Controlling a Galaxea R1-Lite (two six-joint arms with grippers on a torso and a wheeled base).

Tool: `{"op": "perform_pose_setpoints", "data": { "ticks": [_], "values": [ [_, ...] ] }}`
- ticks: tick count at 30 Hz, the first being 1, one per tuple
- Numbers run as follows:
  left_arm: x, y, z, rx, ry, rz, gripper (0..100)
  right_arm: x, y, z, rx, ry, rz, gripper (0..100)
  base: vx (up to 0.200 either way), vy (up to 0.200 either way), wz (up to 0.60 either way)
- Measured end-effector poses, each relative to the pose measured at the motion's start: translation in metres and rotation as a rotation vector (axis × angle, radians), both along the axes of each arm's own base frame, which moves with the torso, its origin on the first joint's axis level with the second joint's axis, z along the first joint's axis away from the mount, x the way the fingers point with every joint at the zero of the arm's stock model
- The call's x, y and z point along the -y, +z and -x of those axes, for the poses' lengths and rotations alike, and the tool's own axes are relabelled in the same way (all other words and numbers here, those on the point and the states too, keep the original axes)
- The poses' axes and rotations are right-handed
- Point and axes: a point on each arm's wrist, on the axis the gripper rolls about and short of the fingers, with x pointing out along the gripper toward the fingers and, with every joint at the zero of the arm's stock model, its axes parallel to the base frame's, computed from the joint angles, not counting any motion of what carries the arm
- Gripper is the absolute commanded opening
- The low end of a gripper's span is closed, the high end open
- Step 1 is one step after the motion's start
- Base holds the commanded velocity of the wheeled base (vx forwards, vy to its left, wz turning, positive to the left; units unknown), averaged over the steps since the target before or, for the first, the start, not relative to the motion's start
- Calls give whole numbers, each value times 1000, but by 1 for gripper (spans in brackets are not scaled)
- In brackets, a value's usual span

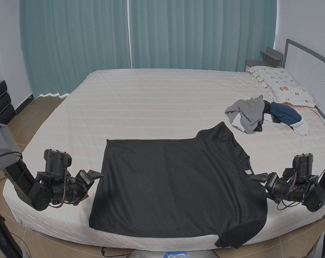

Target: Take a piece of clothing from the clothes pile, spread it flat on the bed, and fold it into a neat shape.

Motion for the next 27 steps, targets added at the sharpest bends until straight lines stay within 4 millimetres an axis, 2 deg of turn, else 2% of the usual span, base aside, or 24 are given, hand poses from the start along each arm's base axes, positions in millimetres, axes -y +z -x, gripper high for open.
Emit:
{"op": "perform_pose_setpoints", "data": {
  "ticks": [4,10,25,27],
  "values": [
    [0,-2,11,-2,-18,17,100,-2,6,15,9,22,-14,100,0,0,0],
    [1,-4,14,-16,-21,18,100,-4,11,23,21,39,-15,100,0,0,0],
    [5,-10,14,-41,-35,18,100,-7,6,24,-1,54,-11,100,0,-200,0],
    [5,-11,14,-44,-36,18,100,-8,6,24,-5,56,-10,100,0,0,0]
  ]
}}
